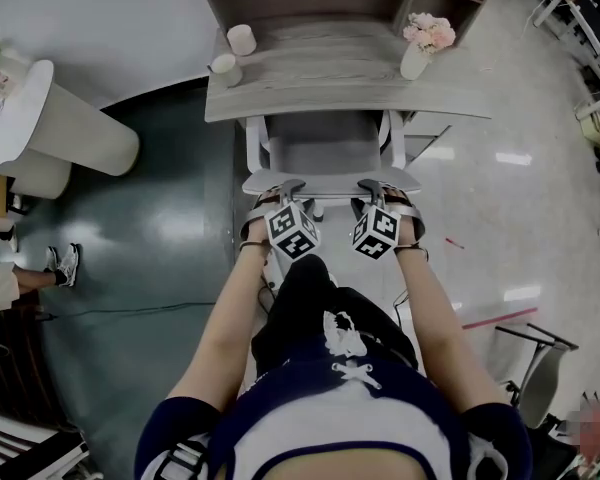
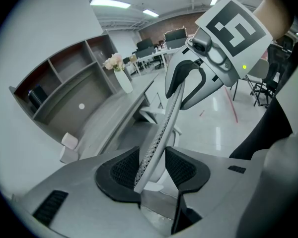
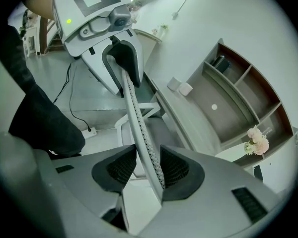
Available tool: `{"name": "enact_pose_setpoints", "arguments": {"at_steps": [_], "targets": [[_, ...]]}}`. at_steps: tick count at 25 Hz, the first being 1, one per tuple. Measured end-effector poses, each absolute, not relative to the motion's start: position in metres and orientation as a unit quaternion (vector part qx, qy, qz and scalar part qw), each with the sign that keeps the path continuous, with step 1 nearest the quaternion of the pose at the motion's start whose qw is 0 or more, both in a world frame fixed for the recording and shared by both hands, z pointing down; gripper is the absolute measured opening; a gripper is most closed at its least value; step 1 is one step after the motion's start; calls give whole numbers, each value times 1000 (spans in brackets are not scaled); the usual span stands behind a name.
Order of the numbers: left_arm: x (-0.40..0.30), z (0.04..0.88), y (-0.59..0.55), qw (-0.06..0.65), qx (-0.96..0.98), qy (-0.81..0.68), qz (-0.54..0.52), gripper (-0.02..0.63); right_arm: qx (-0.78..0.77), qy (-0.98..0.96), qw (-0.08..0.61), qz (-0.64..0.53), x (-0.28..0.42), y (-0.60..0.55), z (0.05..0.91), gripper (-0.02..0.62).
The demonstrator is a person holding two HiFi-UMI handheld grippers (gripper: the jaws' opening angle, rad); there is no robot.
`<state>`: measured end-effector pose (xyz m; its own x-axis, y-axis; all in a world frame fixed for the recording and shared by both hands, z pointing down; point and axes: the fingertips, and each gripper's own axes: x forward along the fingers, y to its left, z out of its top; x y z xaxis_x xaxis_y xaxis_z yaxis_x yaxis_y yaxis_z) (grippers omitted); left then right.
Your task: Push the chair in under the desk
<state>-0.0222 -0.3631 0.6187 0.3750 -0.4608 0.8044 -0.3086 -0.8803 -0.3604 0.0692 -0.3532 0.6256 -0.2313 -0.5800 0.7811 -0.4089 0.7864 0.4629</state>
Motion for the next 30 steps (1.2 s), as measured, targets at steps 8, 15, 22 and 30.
{"name": "enact_pose_setpoints", "arguments": {"at_steps": [8,15,22,30], "targets": [[-20,619,-376,78,-826,231,-508,164,315,-780,534,-78,72,-366,626,137],[-18,619,-386,83,-826,232,-507,164,318,-779,534,-81,73,-376,626,137],[-17,618,-394,85,-826,234,-506,164,318,-779,534,-81,74,-385,626,137],[-17,617,-404,86,-825,233,-507,164,317,-778,535,-85,74,-395,624,137]]}}
